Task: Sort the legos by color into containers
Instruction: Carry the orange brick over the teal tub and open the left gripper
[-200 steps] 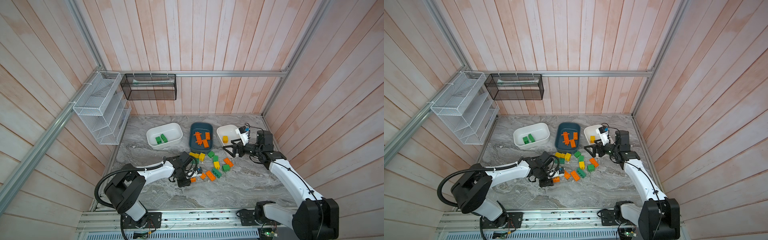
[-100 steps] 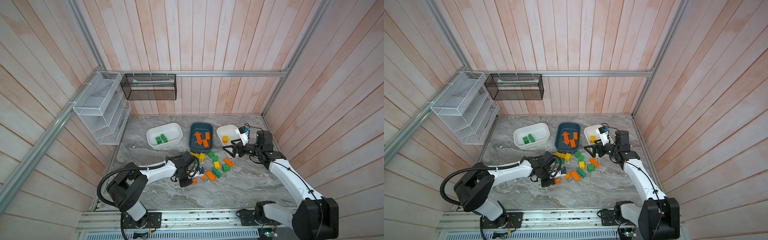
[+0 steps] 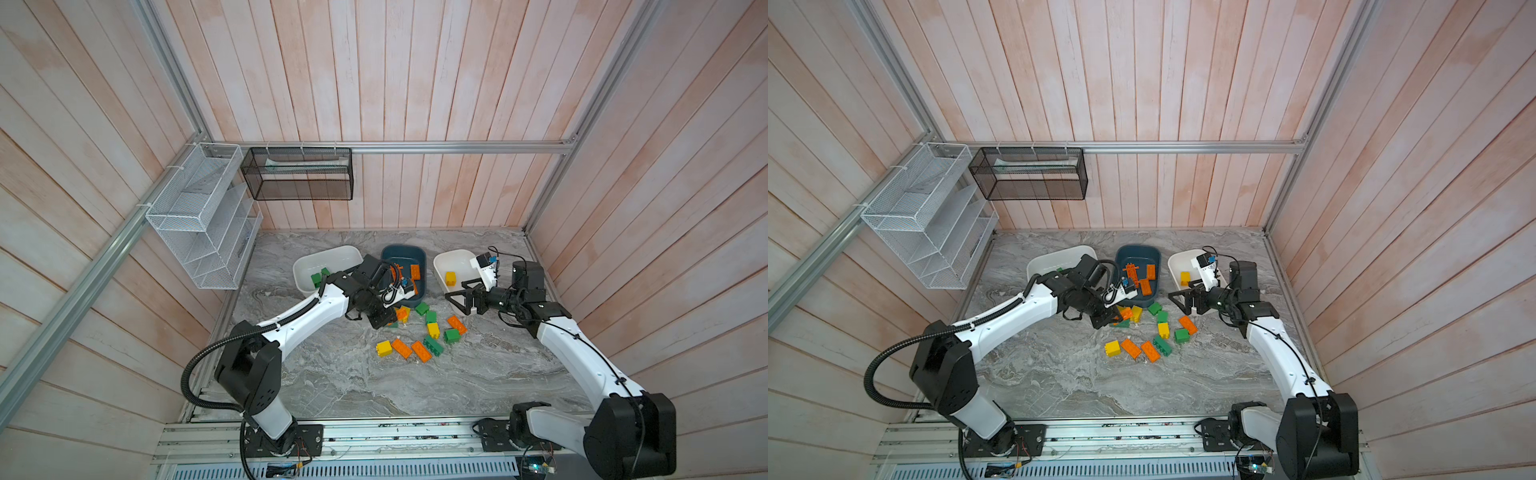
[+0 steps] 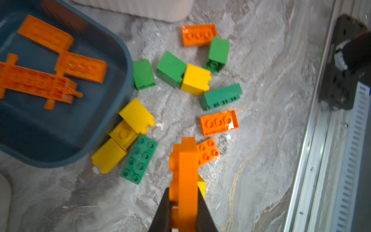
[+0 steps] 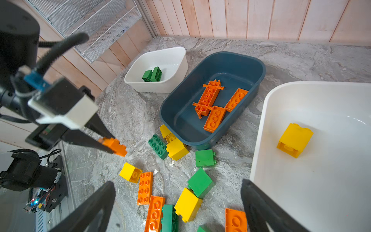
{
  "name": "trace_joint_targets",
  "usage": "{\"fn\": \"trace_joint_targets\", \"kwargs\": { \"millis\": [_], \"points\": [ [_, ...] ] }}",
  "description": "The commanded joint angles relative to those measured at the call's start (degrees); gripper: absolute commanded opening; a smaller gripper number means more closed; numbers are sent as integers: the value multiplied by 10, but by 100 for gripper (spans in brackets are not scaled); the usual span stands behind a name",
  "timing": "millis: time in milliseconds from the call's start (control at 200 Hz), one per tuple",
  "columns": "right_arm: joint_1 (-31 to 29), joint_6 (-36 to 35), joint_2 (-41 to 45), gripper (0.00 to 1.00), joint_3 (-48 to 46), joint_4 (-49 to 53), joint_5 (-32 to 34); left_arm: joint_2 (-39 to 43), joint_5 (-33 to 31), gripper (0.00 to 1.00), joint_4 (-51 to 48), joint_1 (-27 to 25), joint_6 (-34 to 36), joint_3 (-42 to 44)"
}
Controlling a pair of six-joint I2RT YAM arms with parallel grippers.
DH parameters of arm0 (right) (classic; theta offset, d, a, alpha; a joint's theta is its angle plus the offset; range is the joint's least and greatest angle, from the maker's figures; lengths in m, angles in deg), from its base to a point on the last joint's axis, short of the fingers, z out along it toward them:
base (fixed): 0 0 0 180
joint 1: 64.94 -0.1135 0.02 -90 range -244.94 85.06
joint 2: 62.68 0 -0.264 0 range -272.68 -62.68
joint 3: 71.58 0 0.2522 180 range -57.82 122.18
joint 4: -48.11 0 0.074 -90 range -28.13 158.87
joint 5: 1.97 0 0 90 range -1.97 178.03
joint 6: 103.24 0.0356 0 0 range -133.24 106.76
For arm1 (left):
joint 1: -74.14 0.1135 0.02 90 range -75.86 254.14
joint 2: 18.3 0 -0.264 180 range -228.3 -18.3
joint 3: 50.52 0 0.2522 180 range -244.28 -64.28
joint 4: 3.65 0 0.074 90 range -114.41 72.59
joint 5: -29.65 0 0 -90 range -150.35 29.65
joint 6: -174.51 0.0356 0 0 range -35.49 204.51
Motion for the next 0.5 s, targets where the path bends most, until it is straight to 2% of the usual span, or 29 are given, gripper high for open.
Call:
{"fn": "trace_joint_targets", "kwargs": {
  "millis": [0,190,355,495],
  "points": [
    [-3,-4,-3,98,23,7,6,-59,-23,13,35,6,-76,-60],
    [-3,-2,-9,98,26,6,8,-147,-92,13,120,16,-173,-143],
    [-2,-3,-13,98,29,4,18,-222,-188,13,173,29,-233,-206],
    [-2,-2,-17,98,34,3,20,-284,-190,14,186,34,-281,-276]
  ]
}}
